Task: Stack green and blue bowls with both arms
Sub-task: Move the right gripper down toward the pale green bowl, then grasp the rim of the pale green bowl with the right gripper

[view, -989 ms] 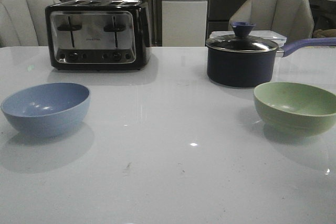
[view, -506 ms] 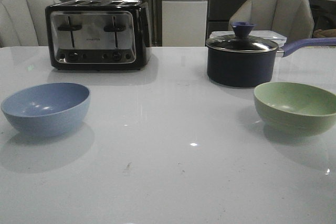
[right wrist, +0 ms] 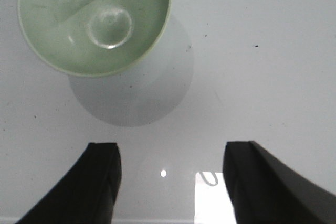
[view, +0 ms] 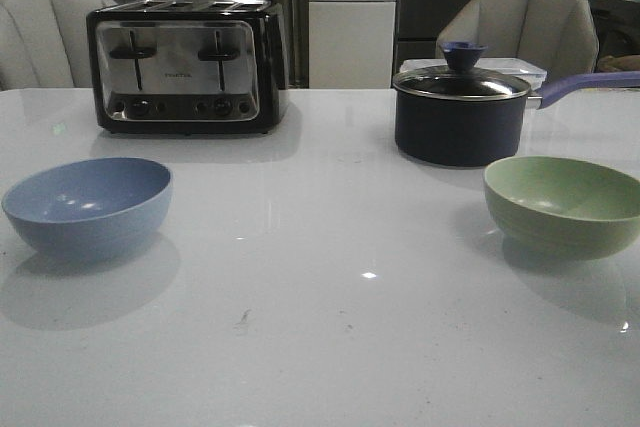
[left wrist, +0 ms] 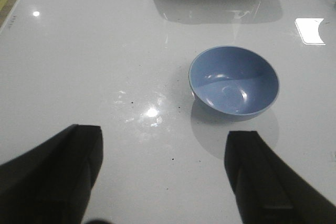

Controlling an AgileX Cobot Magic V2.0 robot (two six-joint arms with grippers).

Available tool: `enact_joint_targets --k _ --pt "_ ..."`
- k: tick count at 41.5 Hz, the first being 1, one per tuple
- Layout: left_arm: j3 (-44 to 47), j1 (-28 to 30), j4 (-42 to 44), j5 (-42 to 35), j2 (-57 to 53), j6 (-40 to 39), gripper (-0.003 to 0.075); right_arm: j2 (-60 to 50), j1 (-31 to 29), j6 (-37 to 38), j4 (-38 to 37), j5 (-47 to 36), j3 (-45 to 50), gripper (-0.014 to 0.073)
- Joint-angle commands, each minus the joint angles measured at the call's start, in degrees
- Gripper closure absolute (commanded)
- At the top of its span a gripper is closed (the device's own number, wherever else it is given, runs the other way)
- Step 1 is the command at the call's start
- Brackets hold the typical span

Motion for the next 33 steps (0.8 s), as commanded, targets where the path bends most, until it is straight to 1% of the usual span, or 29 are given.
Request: enact_joint_targets --k 1,6,9,13,16,23,25,28,33 --pt "-1.59 -0.42 -0.05 -3.88 0.60 -0.40 0.0171 4.64 -1.65 -1.70 2.79 -2.31 -5.31 0.0064" --pt "-1.59 -0.42 -0.05 -3.88 0.60 -0.40 0.0171 12.67 -3.72 -5.53 7.95 -0.52 -10.32 0.0064" --pt "-1.59 -0.42 -0.05 -3.88 0.60 -0.40 0.0171 17.16 -4.98 -9.76 13.40 0.55 -13.01 0.0064" --pt "-1.59 -0.42 -0.40 -3.88 0.60 -0.40 0.0171 22.55 -5.55 -14.25 18.54 0.85 -16.15 0.0064" --pt "-1.59 -0.42 -0.40 -3.88 0.60 -0.40 0.0171 26.11 -5.55 -15.52 19.92 -0.27 -18.20 0.0064" --pt "-1.59 -0.42 -0.40 -3.88 0.60 -0.40 0.0171 32.42 -5.55 -15.57 19.86 -2.40 -21.73 0.0068" --pt "-1.59 -0.42 -0.40 -3.88 0.60 -0.40 0.0171 33.64 -5.55 -15.57 19.86 -2.69 -22.43 0.0082" --pt "-1.59 -0.42 -0.40 -3.88 0.60 -0.40 0.0171 35.43 -5.50 -15.57 19.86 -2.74 -23.56 0.0127" --pt "-1.59 -0.42 -0.40 -3.88 0.60 -0.40 0.0171 37.47 -5.50 -15.57 19.78 -2.11 -25.10 0.0231"
